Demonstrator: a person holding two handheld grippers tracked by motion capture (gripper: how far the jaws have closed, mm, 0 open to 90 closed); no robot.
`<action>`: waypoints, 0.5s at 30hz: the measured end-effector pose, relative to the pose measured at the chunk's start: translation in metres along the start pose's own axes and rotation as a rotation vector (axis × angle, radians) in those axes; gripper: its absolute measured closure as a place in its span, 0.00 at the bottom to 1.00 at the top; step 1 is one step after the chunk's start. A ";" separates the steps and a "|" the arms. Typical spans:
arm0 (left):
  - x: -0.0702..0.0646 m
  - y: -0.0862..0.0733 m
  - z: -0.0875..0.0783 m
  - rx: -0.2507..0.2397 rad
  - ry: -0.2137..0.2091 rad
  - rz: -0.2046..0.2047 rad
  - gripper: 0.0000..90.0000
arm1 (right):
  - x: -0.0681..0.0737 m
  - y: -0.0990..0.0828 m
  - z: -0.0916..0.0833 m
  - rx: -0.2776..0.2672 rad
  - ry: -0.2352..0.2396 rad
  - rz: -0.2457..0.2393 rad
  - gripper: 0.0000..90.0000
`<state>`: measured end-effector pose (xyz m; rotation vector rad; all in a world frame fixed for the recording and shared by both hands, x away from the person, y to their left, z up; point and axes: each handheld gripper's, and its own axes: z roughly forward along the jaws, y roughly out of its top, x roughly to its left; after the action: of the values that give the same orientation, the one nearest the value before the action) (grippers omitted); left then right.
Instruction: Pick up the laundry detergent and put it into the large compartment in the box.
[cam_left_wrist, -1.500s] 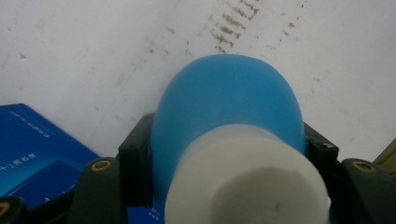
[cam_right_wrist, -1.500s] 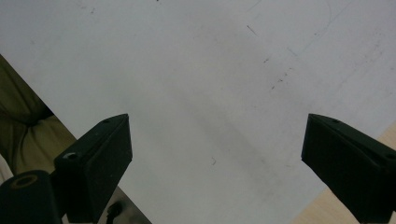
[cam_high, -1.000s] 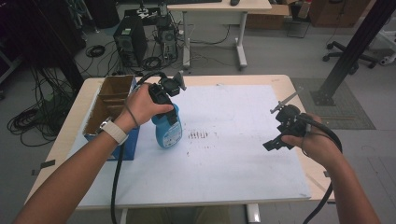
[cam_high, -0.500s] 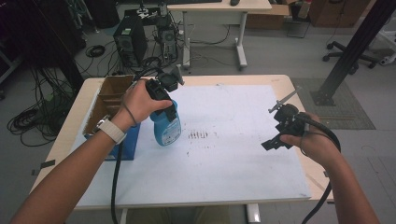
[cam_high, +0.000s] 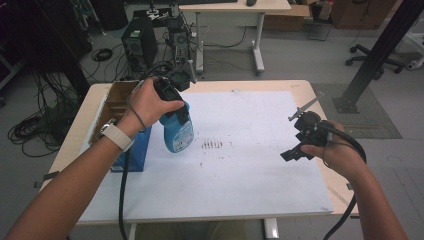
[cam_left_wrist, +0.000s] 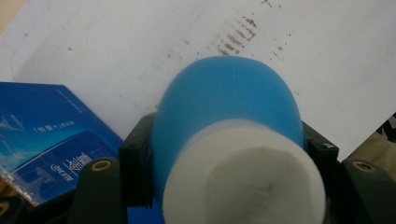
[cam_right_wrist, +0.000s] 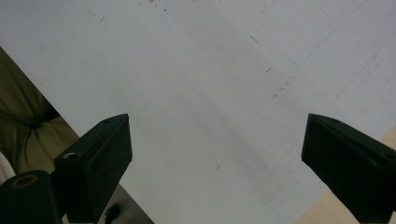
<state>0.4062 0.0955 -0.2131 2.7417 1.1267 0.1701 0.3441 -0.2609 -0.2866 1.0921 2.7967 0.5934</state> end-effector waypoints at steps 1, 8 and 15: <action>0.000 0.000 -0.002 0.003 0.001 0.001 0.41 | 0.000 0.000 0.000 0.000 0.000 0.001 0.10; 0.000 0.000 -0.017 -0.011 0.000 -0.023 0.42 | 0.001 0.000 0.000 -0.002 0.001 -0.002 0.10; -0.001 0.000 -0.030 -0.020 0.001 -0.069 0.42 | 0.002 0.002 -0.001 -0.004 0.001 -0.005 0.10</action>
<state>0.4009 0.0982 -0.1836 2.6814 1.2111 0.1732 0.3438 -0.2588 -0.2853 1.0842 2.7972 0.5982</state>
